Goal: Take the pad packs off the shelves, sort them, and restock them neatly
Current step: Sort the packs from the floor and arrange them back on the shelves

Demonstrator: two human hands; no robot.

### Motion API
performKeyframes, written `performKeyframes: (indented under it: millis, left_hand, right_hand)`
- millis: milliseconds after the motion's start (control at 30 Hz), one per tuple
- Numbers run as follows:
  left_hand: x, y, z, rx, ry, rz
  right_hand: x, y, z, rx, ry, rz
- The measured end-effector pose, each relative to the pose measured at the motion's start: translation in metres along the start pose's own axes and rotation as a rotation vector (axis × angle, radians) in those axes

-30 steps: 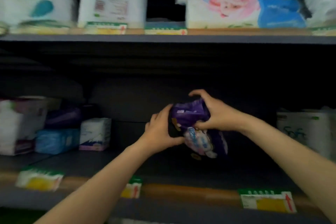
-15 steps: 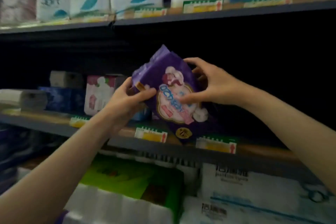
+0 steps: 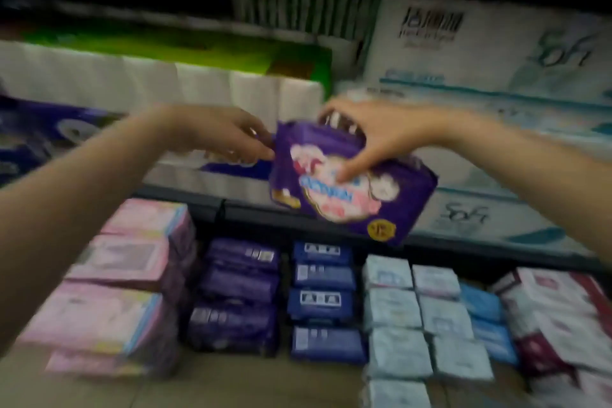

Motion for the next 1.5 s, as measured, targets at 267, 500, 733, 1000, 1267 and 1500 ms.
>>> performKeyframes:
  millis: [267, 500, 733, 1000, 1267, 1500]
  left_hand:
    - [-0.118, 0.106, -0.014, -0.132, -0.024, 0.574]
    - [-0.191, 0.072, -0.07, 0.215, 0.058, 0.661]
    - [-0.229, 0.045, -0.07, 0.18, -0.016, 0.717]
    - [-0.13, -0.135, -0.038, 0.537, 0.289, 0.587]
    - [0.005, -0.318, -0.072, 1.065, 0.644, 0.555]
    - [0.043, -0.377, -0.062, 1.186, 0.481, 0.648]
  right_hand:
    - [-0.011, 0.212, -0.008, -0.24, -0.046, 0.079]
    - [-0.102, 0.347, 0.006, -0.313, -0.312, -0.086]
    - [-0.107, 0.388, 0.044, -0.485, -0.203, -0.46]
    - [-0.14, 0.09, 0.141, 0.146, -0.141, -0.016]
    - [-0.192, -0.169, 0.155, 0.788, -0.258, -0.157]
    - [-0.173, -0.238, 0.213, 0.838, -0.058, -0.196]
Point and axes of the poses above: each hand's wrist, its own z-axis towards the middle knuckle, its own y-axis out of the palm, x = y × z, the point moved 7 cm from there along z, towards the middle knuckle, and after that the axes turned 5 degrees about x, right-handed, at the moved point
